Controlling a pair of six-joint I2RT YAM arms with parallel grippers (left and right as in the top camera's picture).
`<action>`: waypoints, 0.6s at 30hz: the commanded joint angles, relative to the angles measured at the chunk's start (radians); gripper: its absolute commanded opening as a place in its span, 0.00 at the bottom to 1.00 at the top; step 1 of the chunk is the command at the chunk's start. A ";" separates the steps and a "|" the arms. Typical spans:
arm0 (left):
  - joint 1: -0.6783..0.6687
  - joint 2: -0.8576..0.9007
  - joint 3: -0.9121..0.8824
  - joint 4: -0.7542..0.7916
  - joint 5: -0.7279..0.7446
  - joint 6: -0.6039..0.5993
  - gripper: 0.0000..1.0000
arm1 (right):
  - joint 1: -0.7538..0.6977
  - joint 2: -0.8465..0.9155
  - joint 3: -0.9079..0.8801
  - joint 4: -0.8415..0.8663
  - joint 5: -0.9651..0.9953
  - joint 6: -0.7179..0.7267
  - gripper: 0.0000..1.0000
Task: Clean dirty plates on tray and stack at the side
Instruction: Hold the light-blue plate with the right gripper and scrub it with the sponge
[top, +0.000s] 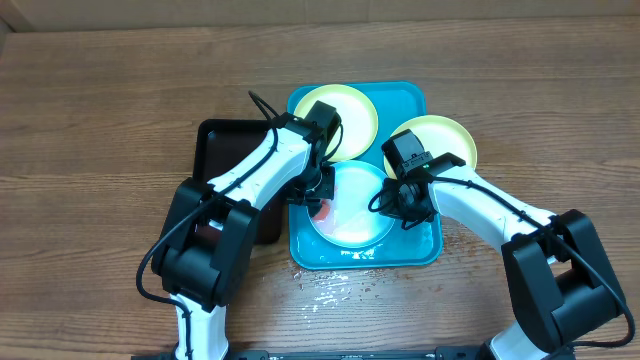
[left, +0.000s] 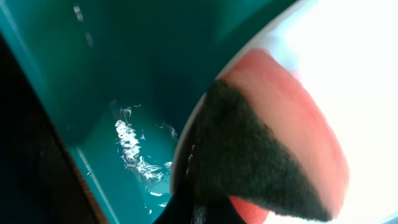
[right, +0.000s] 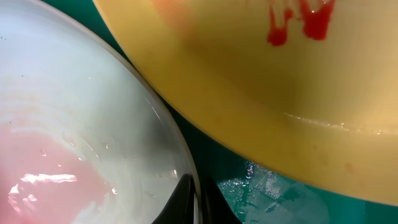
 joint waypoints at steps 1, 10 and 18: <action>0.012 0.016 0.012 0.052 0.153 0.047 0.04 | -0.019 0.041 -0.030 -0.017 0.137 0.007 0.04; -0.068 0.061 0.011 0.248 0.528 -0.125 0.04 | -0.019 0.041 -0.030 -0.026 0.141 0.007 0.04; -0.071 0.095 0.013 0.140 0.498 -0.148 0.04 | -0.019 0.041 -0.030 -0.029 0.144 0.006 0.04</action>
